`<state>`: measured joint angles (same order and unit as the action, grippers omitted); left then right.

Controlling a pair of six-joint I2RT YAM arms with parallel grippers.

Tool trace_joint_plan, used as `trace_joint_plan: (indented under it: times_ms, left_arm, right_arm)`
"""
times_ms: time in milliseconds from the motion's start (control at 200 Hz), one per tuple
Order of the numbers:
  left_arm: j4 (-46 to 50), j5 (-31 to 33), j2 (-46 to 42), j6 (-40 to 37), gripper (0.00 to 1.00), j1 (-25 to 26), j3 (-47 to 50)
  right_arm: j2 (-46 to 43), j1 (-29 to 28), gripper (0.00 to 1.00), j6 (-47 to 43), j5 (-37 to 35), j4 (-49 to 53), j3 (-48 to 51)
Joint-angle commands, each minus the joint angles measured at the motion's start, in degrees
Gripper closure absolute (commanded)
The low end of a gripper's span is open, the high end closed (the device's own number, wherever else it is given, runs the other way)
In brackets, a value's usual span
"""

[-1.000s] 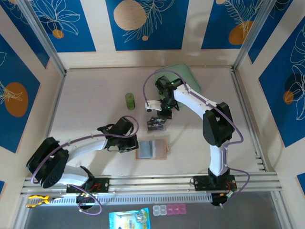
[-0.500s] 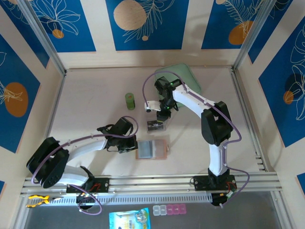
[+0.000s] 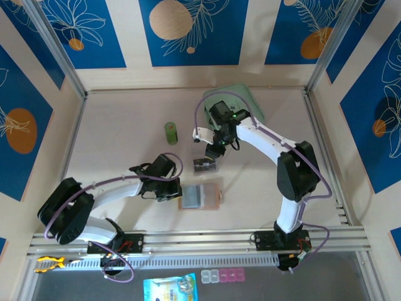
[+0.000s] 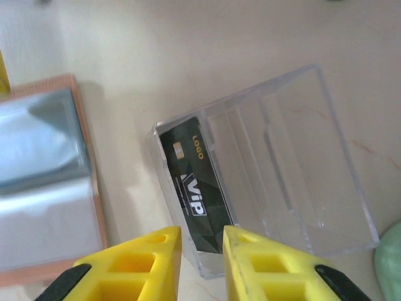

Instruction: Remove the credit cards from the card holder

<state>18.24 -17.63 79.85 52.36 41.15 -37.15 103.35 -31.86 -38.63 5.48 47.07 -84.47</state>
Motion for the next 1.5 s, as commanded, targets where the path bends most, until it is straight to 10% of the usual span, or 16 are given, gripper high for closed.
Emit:
trace_joint_plan:
  times_ms: [0,335,615,1491]
  left_arm:
    - [-0.9,-1.1,0.7,-0.7,0.95,-0.5,-1.5]
    - [-1.8,-1.7,1.6,-0.9,0.96,-0.5,-1.2]
    - [-2.9,-2.2,2.5,-0.7,0.96,-0.6,-0.2]
    - [-3.7,-1.6,1.9,0.0,1.00,-0.3,2.9]
  right_arm:
    - [-4.4,-0.3,0.75,17.2,3.3,-6.7,3.6]
    - [-16.4,-0.7,0.77,64.3,7.6,-24.0,21.4]
    - [-18.5,-3.4,0.80,84.7,12.2,-25.6,30.4]
    - [-12.7,-11.5,0.69,89.8,11.7,-29.2,33.5]
